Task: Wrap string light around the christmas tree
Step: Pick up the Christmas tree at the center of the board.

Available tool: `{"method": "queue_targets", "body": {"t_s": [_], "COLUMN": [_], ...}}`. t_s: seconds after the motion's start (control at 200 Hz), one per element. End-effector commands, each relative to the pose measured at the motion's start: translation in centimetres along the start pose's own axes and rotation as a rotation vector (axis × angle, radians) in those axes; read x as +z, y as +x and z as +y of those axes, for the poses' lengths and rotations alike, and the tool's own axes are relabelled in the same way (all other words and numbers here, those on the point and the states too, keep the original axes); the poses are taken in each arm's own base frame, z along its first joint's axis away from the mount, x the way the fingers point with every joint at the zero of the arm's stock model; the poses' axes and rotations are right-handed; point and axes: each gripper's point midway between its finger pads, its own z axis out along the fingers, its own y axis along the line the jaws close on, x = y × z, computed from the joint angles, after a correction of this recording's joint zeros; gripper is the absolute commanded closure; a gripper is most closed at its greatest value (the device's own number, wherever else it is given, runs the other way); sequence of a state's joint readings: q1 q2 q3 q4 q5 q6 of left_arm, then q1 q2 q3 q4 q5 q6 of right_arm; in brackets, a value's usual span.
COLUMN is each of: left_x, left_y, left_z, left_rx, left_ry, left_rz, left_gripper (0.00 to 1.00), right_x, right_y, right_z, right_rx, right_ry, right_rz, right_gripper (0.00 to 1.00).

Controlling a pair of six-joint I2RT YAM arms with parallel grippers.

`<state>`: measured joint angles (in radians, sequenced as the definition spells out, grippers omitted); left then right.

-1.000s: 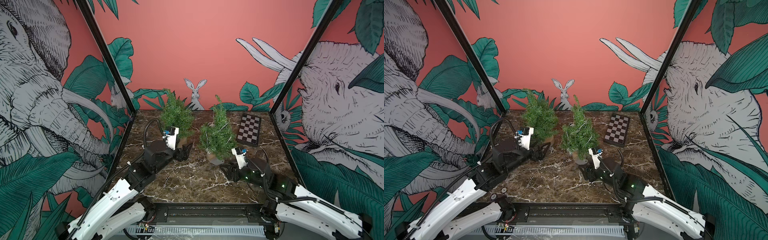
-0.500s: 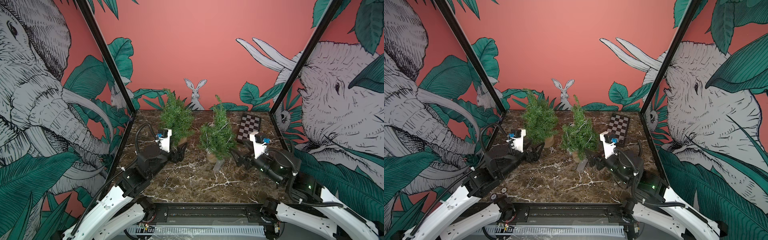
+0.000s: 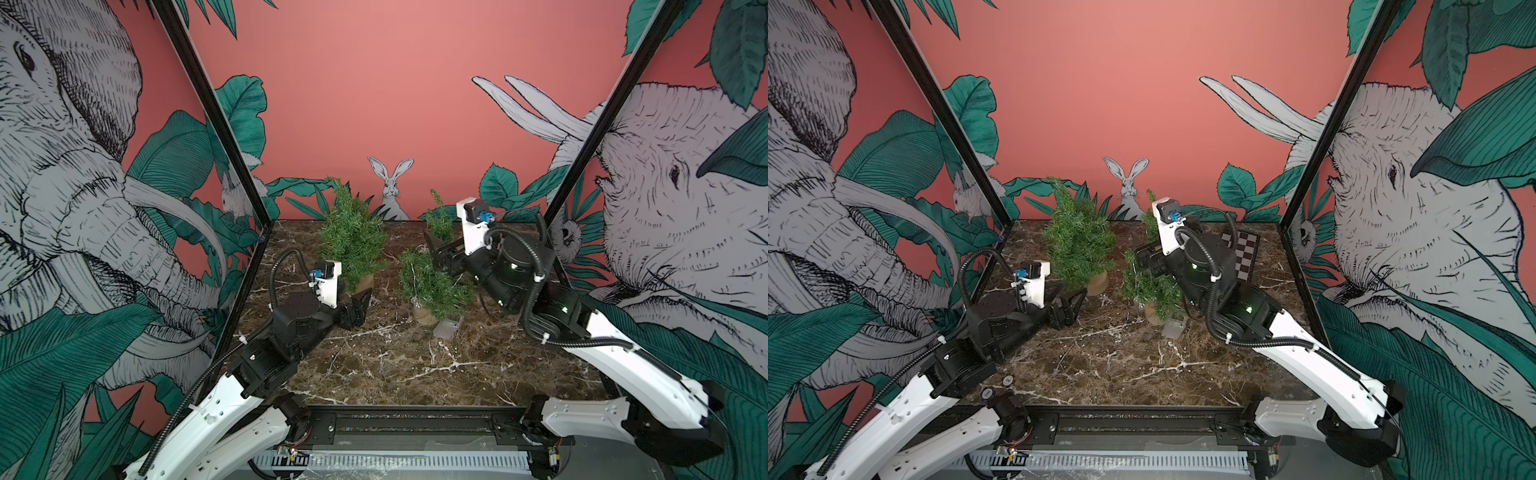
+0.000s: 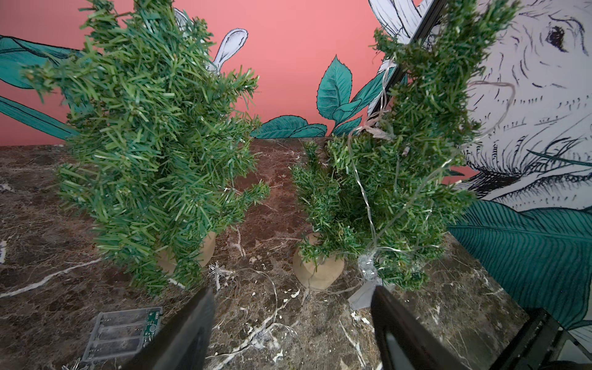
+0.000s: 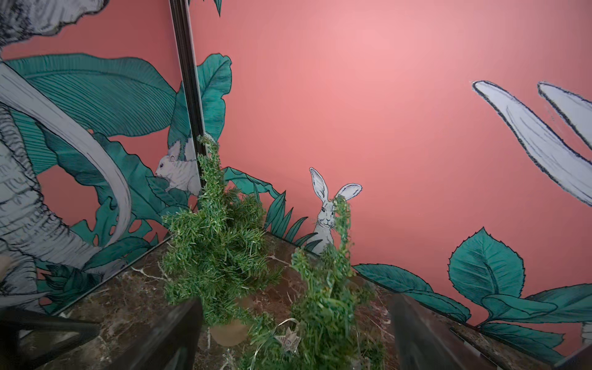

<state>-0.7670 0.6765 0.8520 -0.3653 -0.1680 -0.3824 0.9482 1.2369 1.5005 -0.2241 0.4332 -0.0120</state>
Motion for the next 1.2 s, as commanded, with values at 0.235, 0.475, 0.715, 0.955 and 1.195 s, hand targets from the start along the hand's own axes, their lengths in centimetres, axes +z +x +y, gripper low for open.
{"method": "queue_targets", "body": {"t_s": [0.235,0.475,0.715,0.955,1.195], "left_x": [-1.1,-0.9,-0.7,-0.6,0.2], "left_y": [-0.5,-0.5,-0.4,-0.7,-1.3], "left_z": [0.2,0.0,-0.8,-0.5,-0.4], "left_rx": [-0.034,-0.052,-0.058,-0.049,-0.031], "left_ry": [-0.007,0.002,0.05,0.029,0.004], "left_rz": [-0.015,-0.019,-0.011,-0.026,-0.035], "left_gripper": [0.21,0.23,0.24,0.24,0.26], "right_x": [4.0,6.5,7.3,7.3,7.2], "right_y": [0.2,2.3,1.7,-0.7,-4.2], "right_z": [-3.1,-2.5,-3.0,-3.8,-6.5], "right_rx": [0.015,0.033,0.003,-0.056,-0.138], "right_ry": [0.086,0.016,0.035,0.067,0.177], "right_rz": [0.023,0.089,0.067,0.017,-0.073], "right_gripper": [0.1,0.26,0.65,1.0,1.0]}}
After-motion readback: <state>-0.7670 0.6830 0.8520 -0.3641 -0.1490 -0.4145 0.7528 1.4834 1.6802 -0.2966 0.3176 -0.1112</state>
